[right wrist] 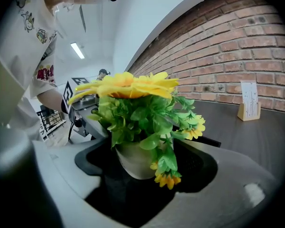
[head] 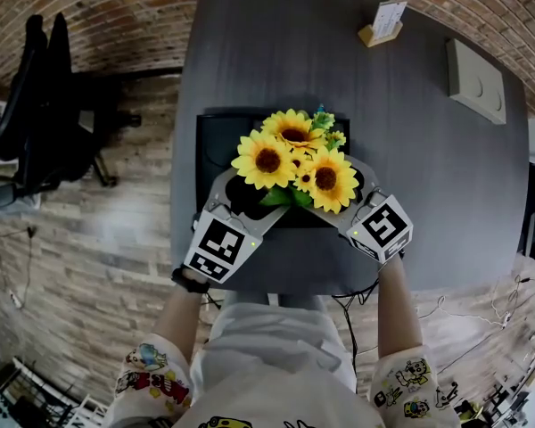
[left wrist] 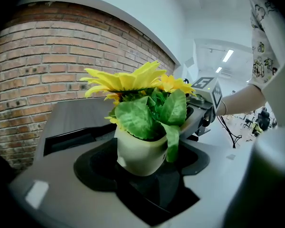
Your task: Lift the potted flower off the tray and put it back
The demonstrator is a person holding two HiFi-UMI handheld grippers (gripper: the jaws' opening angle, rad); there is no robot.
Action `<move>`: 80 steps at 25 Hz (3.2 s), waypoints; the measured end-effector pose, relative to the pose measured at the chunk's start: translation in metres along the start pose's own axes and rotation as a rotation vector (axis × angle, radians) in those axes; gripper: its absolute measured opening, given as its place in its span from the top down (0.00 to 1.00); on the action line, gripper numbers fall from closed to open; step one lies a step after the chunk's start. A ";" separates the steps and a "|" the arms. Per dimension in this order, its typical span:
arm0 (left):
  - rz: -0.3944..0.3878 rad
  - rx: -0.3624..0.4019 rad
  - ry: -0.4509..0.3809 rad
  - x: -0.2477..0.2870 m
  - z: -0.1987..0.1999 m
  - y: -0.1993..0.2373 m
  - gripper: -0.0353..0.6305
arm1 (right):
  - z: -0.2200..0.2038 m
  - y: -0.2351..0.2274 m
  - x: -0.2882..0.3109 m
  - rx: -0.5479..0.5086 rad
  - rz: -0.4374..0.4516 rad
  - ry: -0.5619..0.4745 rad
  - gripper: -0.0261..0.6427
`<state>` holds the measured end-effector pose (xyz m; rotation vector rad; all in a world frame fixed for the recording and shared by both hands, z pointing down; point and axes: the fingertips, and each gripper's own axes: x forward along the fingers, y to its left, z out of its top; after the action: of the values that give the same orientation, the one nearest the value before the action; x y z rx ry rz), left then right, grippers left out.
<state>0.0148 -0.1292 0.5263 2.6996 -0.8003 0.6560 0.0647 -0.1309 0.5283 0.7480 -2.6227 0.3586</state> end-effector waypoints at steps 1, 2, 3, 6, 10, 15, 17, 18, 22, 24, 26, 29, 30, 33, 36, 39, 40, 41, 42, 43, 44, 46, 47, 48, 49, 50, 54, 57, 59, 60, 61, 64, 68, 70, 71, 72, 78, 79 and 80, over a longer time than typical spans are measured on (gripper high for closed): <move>0.000 0.000 -0.001 0.000 0.001 0.000 0.40 | 0.000 0.001 0.000 -0.005 0.004 0.000 0.38; -0.001 0.000 -0.001 0.001 0.001 -0.001 0.40 | 0.001 0.001 -0.001 -0.010 0.008 0.000 0.40; -0.001 0.000 0.000 0.001 0.001 -0.001 0.40 | 0.001 0.001 -0.001 -0.013 0.011 0.000 0.42; 0.001 0.000 0.002 0.002 0.002 -0.001 0.41 | 0.001 0.001 -0.002 -0.014 0.016 0.000 0.42; 0.007 0.004 0.006 0.002 0.001 -0.001 0.41 | 0.001 0.002 -0.001 -0.017 0.015 0.002 0.42; 0.012 0.005 -0.003 -0.001 0.007 -0.002 0.41 | 0.007 0.002 -0.005 -0.021 0.009 -0.014 0.42; 0.014 0.012 -0.009 -0.003 0.013 -0.002 0.41 | 0.012 0.002 -0.007 -0.023 0.005 -0.023 0.42; 0.015 0.017 -0.012 -0.004 0.016 -0.001 0.41 | 0.015 0.001 -0.008 -0.026 0.003 -0.027 0.42; 0.016 0.032 -0.026 -0.011 0.030 0.000 0.41 | 0.030 0.001 -0.013 -0.033 -0.005 -0.045 0.42; 0.018 0.042 -0.037 -0.015 0.040 -0.003 0.41 | 0.038 0.002 -0.019 -0.034 -0.010 -0.061 0.42; 0.020 0.057 -0.051 -0.018 0.052 -0.005 0.41 | 0.048 0.002 -0.026 -0.045 -0.020 -0.080 0.42; 0.028 0.084 -0.075 -0.027 0.071 -0.008 0.41 | 0.067 0.003 -0.037 -0.068 -0.034 -0.104 0.42; 0.031 0.092 -0.083 -0.030 0.077 -0.008 0.41 | 0.073 0.003 -0.040 -0.074 -0.036 -0.113 0.42; 0.040 0.106 -0.106 -0.040 0.094 -0.012 0.41 | 0.092 0.008 -0.050 -0.103 -0.044 -0.139 0.42; 0.047 0.111 -0.126 -0.049 0.108 -0.018 0.41 | 0.108 0.013 -0.062 -0.141 -0.057 -0.158 0.42; 0.054 0.123 -0.145 -0.058 0.125 -0.026 0.41 | 0.120 0.018 -0.075 -0.163 -0.071 -0.181 0.42; 0.056 0.127 -0.152 -0.062 0.130 -0.028 0.41 | 0.126 0.020 -0.079 -0.174 -0.076 -0.187 0.42; 0.058 0.131 -0.159 -0.066 0.135 -0.030 0.41 | 0.132 0.022 -0.083 -0.185 -0.080 -0.193 0.42; 0.059 0.136 -0.166 -0.070 0.141 -0.032 0.41 | 0.139 0.024 -0.087 -0.196 -0.083 -0.203 0.42; 0.062 0.142 -0.174 -0.074 0.146 -0.034 0.41 | 0.144 0.027 -0.091 -0.205 -0.086 -0.215 0.42; 0.064 0.149 -0.181 -0.078 0.151 -0.037 0.41 | 0.150 0.030 -0.095 -0.212 -0.088 -0.228 0.42; 0.069 0.161 -0.192 -0.086 0.159 -0.044 0.41 | 0.158 0.037 -0.103 -0.225 -0.093 -0.252 0.42; 0.071 0.168 -0.197 -0.091 0.161 -0.049 0.41 | 0.161 0.042 -0.108 -0.232 -0.097 -0.262 0.42; 0.073 0.174 -0.201 -0.096 0.162 -0.055 0.41 | 0.162 0.049 -0.112 -0.239 -0.100 -0.270 0.42; 0.073 0.178 -0.204 -0.101 0.163 -0.061 0.41 | 0.162 0.055 -0.117 -0.243 -0.104 -0.277 0.42; 0.073 0.181 -0.206 -0.105 0.163 -0.066 0.41 | 0.163 0.060 -0.121 -0.245 -0.108 -0.282 0.42; 0.063 0.174 -0.210 -0.107 0.169 -0.071 0.40 | 0.168 0.063 -0.128 -0.237 -0.121 -0.289 0.42; 0.053 0.161 -0.223 -0.113 0.170 -0.079 0.40 | 0.168 0.071 -0.135 -0.237 -0.129 -0.291 0.42; 0.049 0.155 -0.232 -0.119 0.168 -0.084 0.40 | 0.168 0.078 -0.137 -0.234 -0.130 -0.296 0.42; 0.047 0.154 -0.235 -0.121 0.167 -0.085 0.40 | 0.168 0.081 -0.138 -0.232 -0.130 -0.298 0.42; 0.046 0.152 -0.237 -0.122 0.166 -0.086 0.40 | 0.168 0.082 -0.138 -0.231 -0.131 -0.298 0.42; 0.040 0.148 -0.242 -0.124 0.166 -0.086 0.40 | 0.169 0.084 -0.138 -0.232 -0.138 -0.294 0.42; 0.041 0.148 -0.242 -0.125 0.167 -0.086 0.40 | 0.170 0.084 -0.138 -0.225 -0.141 -0.296 0.42; 0.041 0.146 -0.241 -0.126 0.167 -0.086 0.40 | 0.170 0.085 -0.138 -0.225 -0.139 -0.297 0.42; 0.041 0.144 -0.241 -0.126 0.167 -0.086 0.40 | 0.170 0.086 -0.139 -0.225 -0.139 -0.297 0.42; 0.041 0.144 -0.240 -0.126 0.167 -0.087 0.40 | 0.170 0.086 -0.139 -0.224 -0.138 -0.297 0.42; 0.036 0.149 -0.233 -0.125 0.165 -0.085 0.40 | 0.168 0.085 -0.136 -0.209 -0.141 -0.299 0.42; 0.036 0.147 -0.233 -0.125 0.165 -0.085 0.40 | 0.168 0.085 -0.136 -0.208 -0.141 -0.301 0.42; 0.035 0.146 -0.233 -0.124 0.164 -0.085 0.40 | 0.167 0.085 -0.136 -0.207 -0.141 -0.301 0.42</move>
<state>0.0270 -0.0621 0.3143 2.9395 -0.8873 0.4267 0.0752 -0.0573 0.3091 0.9720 -2.8027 -0.0729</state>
